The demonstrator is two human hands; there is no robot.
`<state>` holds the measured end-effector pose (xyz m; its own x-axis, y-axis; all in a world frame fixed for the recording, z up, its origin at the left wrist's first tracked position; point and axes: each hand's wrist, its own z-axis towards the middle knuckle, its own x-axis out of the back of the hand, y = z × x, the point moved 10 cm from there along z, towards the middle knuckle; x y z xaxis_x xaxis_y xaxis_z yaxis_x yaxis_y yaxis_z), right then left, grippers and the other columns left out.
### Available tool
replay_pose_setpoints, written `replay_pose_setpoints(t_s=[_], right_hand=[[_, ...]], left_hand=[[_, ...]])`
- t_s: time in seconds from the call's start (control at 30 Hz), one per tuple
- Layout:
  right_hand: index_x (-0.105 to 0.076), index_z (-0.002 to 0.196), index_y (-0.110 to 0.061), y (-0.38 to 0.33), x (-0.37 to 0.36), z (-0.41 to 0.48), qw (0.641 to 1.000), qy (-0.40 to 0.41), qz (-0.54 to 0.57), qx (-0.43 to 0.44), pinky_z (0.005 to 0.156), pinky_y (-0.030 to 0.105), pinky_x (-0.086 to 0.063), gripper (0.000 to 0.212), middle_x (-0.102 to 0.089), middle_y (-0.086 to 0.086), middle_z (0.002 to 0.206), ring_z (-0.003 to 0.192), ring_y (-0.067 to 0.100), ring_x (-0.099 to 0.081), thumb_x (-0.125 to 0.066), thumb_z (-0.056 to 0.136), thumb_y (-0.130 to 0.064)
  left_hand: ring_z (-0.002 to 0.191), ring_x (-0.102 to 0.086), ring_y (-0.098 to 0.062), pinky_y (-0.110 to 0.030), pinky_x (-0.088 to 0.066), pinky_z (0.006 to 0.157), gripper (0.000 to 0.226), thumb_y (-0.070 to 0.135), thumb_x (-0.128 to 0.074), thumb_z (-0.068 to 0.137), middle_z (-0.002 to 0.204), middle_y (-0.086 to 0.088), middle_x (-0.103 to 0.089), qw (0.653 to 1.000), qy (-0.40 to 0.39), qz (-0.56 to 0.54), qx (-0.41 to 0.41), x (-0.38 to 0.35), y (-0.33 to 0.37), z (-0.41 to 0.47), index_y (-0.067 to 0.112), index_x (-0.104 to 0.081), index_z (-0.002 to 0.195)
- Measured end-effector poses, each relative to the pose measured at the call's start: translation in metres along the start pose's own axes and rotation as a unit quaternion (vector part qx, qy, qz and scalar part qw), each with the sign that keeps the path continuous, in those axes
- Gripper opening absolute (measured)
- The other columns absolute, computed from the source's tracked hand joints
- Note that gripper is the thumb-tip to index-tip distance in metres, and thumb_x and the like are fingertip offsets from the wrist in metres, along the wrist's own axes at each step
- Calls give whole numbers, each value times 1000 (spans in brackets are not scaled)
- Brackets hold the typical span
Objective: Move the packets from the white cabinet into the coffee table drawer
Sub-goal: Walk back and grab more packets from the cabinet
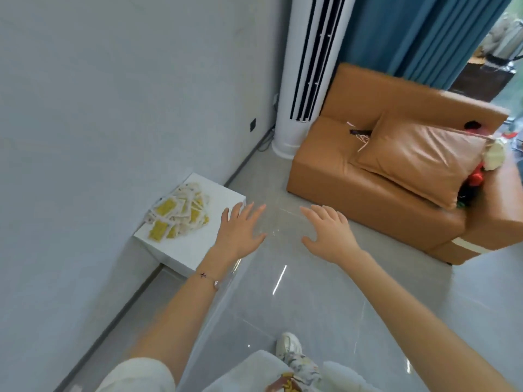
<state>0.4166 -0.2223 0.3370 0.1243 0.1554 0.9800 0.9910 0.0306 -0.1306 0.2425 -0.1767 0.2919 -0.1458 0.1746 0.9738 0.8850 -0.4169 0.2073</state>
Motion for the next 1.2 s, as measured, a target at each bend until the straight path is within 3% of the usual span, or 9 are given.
replay_pose_setpoints(t_s=[0.1,0.27,0.63,0.73,0.87,1.0,1.1,1.2], right_hand=[[-25,149,-28,-17,8,66,997,-15,-26,77,113,39,-19,70,-34,0,149,140,25,-25,-55,87,-44],[-24,148,-30,-68,10,159,981,-34,-36,189,111,38,-22,69,-39,-1,146,136,24,-30,-55,87,-42],[-13,152,-30,-185,-55,282,937,-121,-52,324,115,39,-21,71,-25,0,154,144,24,-16,-49,92,-44],[-12,152,-30,-201,-72,322,939,-146,-52,307,116,40,-19,71,-24,1,155,145,24,-16,-48,93,-44],[-23,150,-28,-210,-104,370,945,-185,-18,271,108,38,-32,65,-46,2,140,132,24,-36,-50,93,-42],[-34,143,-29,-206,-162,422,949,-226,20,219,97,36,-41,56,-59,-2,118,115,20,-51,-53,92,-41],[-40,140,-29,-216,-246,480,946,-260,36,189,88,32,-45,51,-60,-3,111,104,17,-56,-55,92,-39],[-45,134,-27,-227,-305,522,945,-276,45,172,84,29,-45,44,-62,-4,108,98,15,-59,-55,92,-38]], left_hand=[[147,-6,-27,-49,-5,117,69,56,-37,94,160,2,-13,997,6,-10,74,8,-37,23,33,-8,152],[146,-11,-29,-51,-8,116,85,69,-4,76,159,5,-20,976,28,-20,214,8,-123,14,33,-11,152],[147,-11,-25,-47,-12,116,91,73,-1,69,160,6,-15,913,5,-92,397,-38,-265,-5,36,-12,151],[146,-14,-26,-48,-14,116,92,72,-1,68,159,5,-18,910,-16,-95,403,-51,-301,11,35,-14,151],[136,-35,-29,-46,-26,111,86,71,-13,77,148,-2,-42,891,24,-160,425,-58,-350,29,27,-28,149],[114,-54,-27,-40,-42,97,55,47,-47,94,131,-1,-58,847,74,-278,447,-100,-392,43,24,-38,144],[110,-58,-18,-33,-47,90,39,34,-52,96,119,5,-63,792,81,-349,495,-176,-438,56,26,-49,134],[95,-60,-3,-5,-39,73,25,29,-52,97,108,9,-66,729,121,-406,538,-224,-470,63,27,-58,121]])
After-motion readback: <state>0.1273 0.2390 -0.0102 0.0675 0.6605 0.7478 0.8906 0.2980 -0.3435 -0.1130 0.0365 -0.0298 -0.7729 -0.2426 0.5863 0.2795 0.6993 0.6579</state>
